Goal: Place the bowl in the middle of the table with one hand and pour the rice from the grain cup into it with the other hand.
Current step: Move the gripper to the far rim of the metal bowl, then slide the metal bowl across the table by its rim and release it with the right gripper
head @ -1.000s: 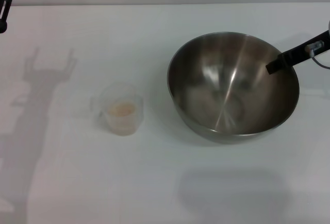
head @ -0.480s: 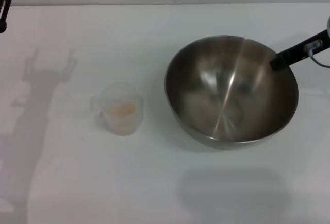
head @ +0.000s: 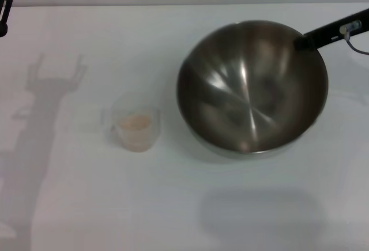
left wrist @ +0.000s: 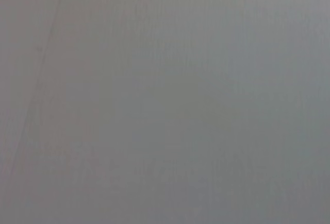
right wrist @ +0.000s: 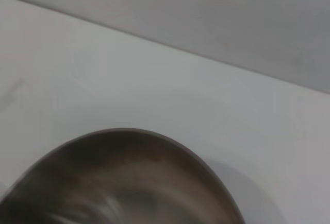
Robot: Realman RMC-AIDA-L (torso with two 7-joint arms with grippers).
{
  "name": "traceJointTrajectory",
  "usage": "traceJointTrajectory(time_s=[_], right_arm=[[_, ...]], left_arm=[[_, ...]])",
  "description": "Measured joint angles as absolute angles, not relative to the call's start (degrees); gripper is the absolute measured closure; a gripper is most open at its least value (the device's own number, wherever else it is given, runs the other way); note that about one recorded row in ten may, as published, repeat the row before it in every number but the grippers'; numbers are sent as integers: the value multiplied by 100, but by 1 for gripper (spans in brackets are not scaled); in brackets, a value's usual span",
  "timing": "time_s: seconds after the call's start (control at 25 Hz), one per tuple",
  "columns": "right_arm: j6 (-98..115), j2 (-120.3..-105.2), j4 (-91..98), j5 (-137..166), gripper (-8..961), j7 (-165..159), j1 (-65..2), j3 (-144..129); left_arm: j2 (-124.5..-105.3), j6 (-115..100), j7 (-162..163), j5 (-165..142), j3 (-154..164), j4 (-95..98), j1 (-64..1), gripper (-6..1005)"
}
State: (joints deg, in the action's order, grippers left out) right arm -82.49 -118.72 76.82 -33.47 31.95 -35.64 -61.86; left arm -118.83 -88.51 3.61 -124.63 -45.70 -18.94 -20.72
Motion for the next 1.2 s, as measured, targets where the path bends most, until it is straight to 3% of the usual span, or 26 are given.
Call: traceJointTrajectory(time_s=[1.2], right_arm=[[-8164,-11867,6922,-3944,926,3519,-3568,-6257]], left_arm=[[-11883,-8899,360,-12475,-4544,-1925,-2024,137]])
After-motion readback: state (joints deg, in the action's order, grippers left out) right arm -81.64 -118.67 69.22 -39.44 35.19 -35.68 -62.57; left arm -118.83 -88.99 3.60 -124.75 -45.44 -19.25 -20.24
